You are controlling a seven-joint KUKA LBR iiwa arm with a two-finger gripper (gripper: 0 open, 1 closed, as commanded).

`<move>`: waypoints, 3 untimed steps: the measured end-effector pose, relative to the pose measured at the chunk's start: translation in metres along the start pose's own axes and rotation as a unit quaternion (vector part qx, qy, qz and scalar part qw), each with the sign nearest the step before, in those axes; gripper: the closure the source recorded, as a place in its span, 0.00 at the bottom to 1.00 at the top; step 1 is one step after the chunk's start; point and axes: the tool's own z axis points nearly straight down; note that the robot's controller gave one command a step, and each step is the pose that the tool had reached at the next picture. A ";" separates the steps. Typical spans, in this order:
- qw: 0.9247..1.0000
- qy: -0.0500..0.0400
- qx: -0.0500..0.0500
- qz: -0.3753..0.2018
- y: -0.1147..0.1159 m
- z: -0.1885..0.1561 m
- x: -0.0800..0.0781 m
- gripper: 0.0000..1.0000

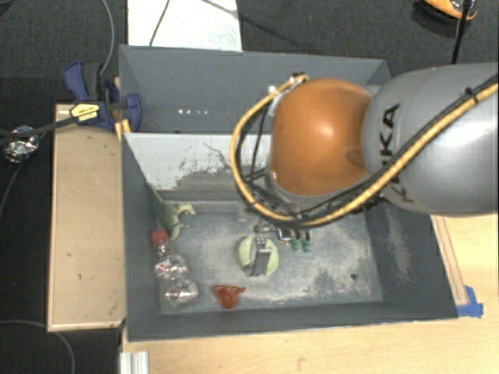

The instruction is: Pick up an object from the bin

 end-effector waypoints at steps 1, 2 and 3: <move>1.000 -0.004 -0.001 0.002 -0.001 -0.004 -0.002 0.00; 1.000 -0.008 -0.002 -0.018 -0.010 0.031 -0.009 0.00; 0.999 -0.002 0.000 -0.053 -0.028 0.090 -0.010 0.00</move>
Offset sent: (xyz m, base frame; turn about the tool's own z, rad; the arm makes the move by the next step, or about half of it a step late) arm 0.0147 -0.0287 -0.1051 -0.0995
